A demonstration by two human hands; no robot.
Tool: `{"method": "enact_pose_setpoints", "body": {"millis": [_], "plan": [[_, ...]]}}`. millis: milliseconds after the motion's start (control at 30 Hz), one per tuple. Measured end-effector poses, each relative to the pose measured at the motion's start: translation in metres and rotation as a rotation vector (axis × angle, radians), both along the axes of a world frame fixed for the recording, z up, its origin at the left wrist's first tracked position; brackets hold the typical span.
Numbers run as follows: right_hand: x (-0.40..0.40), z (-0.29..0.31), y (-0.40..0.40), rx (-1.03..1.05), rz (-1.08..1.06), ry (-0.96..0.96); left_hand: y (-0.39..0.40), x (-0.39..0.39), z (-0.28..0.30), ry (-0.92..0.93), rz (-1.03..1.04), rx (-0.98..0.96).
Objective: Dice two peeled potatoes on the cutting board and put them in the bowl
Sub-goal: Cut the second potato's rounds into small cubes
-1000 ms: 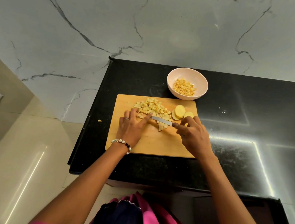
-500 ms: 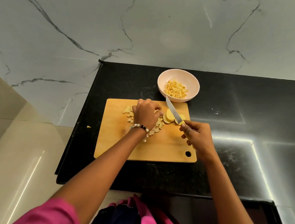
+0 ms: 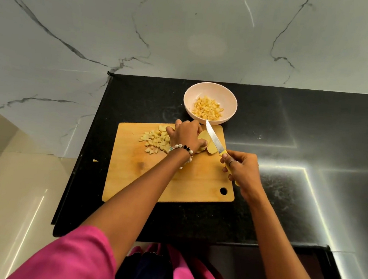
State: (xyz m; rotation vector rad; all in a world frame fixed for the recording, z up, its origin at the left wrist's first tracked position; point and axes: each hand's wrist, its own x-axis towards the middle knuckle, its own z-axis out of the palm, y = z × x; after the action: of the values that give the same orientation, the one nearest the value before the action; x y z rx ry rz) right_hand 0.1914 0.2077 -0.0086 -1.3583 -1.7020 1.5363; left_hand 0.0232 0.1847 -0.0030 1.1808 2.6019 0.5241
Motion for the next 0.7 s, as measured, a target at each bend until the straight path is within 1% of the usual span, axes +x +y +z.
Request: {"method": "enact_pose_setpoints", "body": {"millis": [67,167,233,333,433,467,533,633,700], "plan": [[-0.001,0.002,-0.001,0.002,-0.004,0.012,-0.002,0.001,0.0,-0.09,0.066,0.07],[-0.003,0.003,-0.004,0.01,-0.002,0.029,-0.011,-0.007,0.003,-0.334,0.223,0.226],[-0.006,0.003,-0.009,0.008,0.008,0.036,-0.025,-0.017,0.007,-0.47,0.27,0.323],[-0.011,0.004,-0.021,0.004,0.02,0.045,-0.059,-0.031,0.012,-0.567,0.298,0.386],[-0.02,0.004,-0.04,0.049,0.073,0.046,-0.098,-0.039,0.006,-0.651,0.3,0.399],[-0.023,0.004,-0.047,0.074,0.094,0.041,-0.109,-0.039,0.004,-0.656,0.293,0.379],[-0.03,0.002,-0.065,0.122,0.14,-0.006,-0.127,-0.04,-0.003,-0.593,0.273,0.323],[-0.039,-0.003,-0.091,0.196,0.211,-0.086,-0.145,-0.038,-0.011,-0.402,0.191,0.205],[-0.042,-0.01,-0.106,0.339,0.278,-0.155,-0.152,-0.039,-0.019,-0.298,0.118,0.145]]}}
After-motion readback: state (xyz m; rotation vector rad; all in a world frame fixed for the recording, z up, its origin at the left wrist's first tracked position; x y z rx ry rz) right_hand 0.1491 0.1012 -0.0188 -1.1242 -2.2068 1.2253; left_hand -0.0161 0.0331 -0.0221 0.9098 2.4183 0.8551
